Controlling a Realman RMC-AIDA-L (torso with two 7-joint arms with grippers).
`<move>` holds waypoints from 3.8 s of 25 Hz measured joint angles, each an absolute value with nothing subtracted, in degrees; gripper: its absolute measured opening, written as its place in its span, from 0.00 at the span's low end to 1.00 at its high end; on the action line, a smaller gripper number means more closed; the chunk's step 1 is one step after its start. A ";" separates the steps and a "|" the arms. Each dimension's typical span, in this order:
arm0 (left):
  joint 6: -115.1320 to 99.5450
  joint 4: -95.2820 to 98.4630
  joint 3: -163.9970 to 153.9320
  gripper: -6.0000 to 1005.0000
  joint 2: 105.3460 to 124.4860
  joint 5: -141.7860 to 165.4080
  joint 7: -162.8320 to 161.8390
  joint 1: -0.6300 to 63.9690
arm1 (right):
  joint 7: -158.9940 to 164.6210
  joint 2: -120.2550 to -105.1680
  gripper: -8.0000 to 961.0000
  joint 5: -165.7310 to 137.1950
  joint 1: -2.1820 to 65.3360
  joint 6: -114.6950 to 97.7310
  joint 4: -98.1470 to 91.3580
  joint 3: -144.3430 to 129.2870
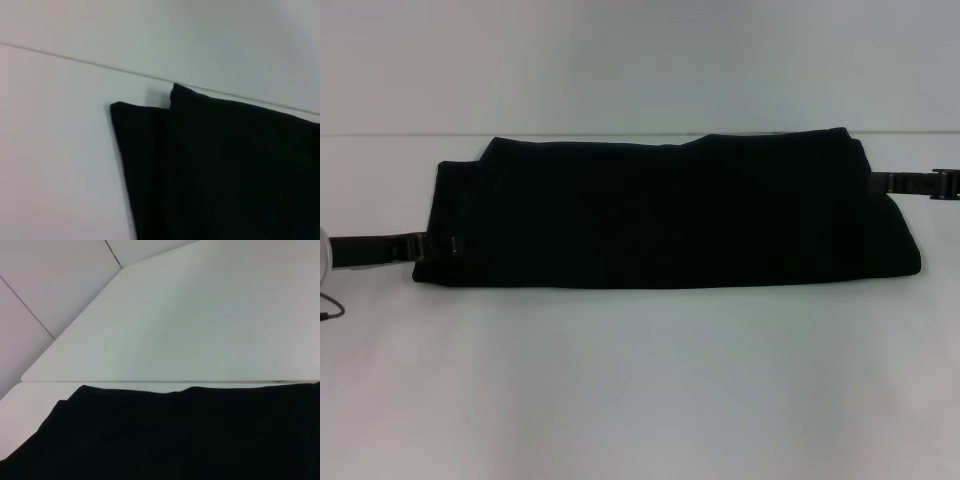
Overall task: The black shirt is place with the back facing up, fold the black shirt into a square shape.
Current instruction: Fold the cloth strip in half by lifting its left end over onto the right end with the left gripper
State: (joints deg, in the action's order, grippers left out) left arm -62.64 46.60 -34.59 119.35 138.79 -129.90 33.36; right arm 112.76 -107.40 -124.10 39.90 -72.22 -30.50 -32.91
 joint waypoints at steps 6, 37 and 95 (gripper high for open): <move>-62.74 45.21 -33.72 0.58 118.98 138.62 -129.28 33.63 | 112.76 -107.39 0.79 -124.10 39.77 -71.75 -30.50 -33.19; -64.24 45.42 -33.13 0.00 118.91 139.19 -128.94 32.74 | 120.07 -108.13 0.79 -136.93 40.39 -63.82 -29.71 -33.71; -66.49 45.56 -29.54 0.03 119.01 138.41 -126.78 31.04 | 114.27 -109.28 0.03 -137.38 34.87 -67.31 -30.33 -25.90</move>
State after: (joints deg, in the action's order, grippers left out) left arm -66.49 45.56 -29.54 119.01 138.41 -126.78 31.04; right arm 114.27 -109.28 -137.38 34.87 -67.31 -30.33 -25.90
